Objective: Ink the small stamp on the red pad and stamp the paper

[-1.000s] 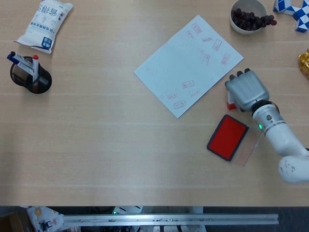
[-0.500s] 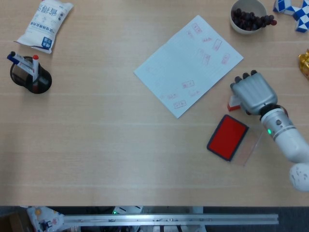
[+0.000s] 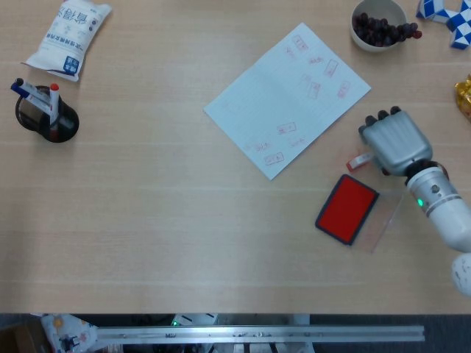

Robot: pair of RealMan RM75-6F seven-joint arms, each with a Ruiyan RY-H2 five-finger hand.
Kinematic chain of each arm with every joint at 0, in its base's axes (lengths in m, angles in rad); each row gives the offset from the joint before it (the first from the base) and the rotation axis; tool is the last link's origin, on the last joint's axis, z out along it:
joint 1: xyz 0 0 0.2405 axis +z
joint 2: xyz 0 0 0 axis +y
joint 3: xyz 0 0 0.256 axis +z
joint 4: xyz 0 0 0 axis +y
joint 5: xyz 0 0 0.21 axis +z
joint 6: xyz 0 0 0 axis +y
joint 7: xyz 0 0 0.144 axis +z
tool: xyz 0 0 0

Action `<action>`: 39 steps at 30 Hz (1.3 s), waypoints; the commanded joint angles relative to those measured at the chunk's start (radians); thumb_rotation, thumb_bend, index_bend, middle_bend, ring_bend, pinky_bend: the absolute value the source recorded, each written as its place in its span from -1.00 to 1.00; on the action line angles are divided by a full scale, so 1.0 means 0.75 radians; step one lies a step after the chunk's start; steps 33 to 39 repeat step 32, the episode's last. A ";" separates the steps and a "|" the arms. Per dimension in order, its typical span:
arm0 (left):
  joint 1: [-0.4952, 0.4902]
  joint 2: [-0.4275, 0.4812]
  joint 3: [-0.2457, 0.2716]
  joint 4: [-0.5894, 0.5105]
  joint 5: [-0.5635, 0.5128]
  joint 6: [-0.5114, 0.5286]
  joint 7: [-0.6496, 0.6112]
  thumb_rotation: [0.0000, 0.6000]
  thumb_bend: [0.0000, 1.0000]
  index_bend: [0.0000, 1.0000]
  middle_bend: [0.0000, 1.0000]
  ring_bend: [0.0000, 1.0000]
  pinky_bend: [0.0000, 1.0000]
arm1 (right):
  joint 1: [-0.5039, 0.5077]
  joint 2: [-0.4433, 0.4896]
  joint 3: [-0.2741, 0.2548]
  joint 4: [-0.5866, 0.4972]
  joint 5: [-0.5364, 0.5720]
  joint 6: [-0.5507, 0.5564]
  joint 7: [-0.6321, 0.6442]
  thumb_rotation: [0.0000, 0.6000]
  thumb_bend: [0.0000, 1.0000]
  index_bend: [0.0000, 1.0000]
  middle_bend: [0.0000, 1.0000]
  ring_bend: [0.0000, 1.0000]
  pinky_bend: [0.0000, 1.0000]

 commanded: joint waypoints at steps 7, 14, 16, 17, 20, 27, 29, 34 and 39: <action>0.000 -0.002 -0.015 0.008 0.001 0.023 -0.017 1.00 -0.77 -1.00 -0.79 -0.73 -0.82 | -0.095 0.205 0.011 -0.205 -0.131 0.191 0.067 1.00 -0.39 -0.15 -0.31 -0.43 -0.41; -0.007 -0.020 -0.025 0.017 0.021 0.043 -0.012 1.00 -0.77 -1.00 -0.79 -0.73 -0.82 | -0.306 0.360 -0.040 -0.280 -0.381 0.497 0.224 1.00 -0.37 -0.15 -0.24 -0.42 -0.41; -0.009 -0.024 -0.026 0.017 0.023 0.042 -0.002 1.00 -0.77 -1.00 -0.79 -0.73 -0.82 | -0.369 0.401 -0.057 -0.283 -0.443 0.566 0.286 1.00 -0.37 -0.15 -0.23 -0.41 -0.42; -0.010 -0.025 -0.025 0.016 0.025 0.040 0.004 1.00 -0.77 -1.00 -0.79 -0.73 -0.82 | -0.396 0.416 -0.065 -0.283 -0.466 0.592 0.310 1.00 -0.37 -0.15 -0.22 -0.40 -0.42; -0.012 -0.028 -0.023 0.007 0.031 0.038 0.021 1.00 -0.77 -1.00 -0.79 -0.73 -0.82 | -0.468 0.453 -0.084 -0.278 -0.530 0.663 0.363 1.00 -0.37 -0.15 -0.21 -0.39 -0.42; -0.009 -0.035 -0.020 -0.014 0.054 0.058 0.046 1.00 -0.77 -1.00 -0.79 -0.73 -0.82 | -0.635 0.534 -0.115 -0.271 -0.648 0.799 0.482 1.00 -0.37 -0.15 -0.21 -0.38 -0.42; -0.007 -0.035 -0.018 -0.017 0.058 0.063 0.047 1.00 -0.77 -1.00 -0.79 -0.73 -0.82 | -0.668 0.547 -0.118 -0.270 -0.677 0.818 0.503 1.00 -0.37 -0.15 -0.21 -0.38 -0.42; -0.006 -0.037 -0.016 -0.018 0.061 0.065 0.051 1.00 -0.77 -1.00 -0.79 -0.73 -0.82 | -0.701 0.556 -0.117 -0.270 -0.711 0.825 0.514 1.00 -0.37 -0.15 -0.21 -0.38 -0.42; -0.006 -0.037 -0.016 -0.018 0.061 0.065 0.051 1.00 -0.77 -1.00 -0.79 -0.73 -0.82 | -0.701 0.556 -0.117 -0.270 -0.711 0.825 0.514 1.00 -0.37 -0.15 -0.21 -0.38 -0.42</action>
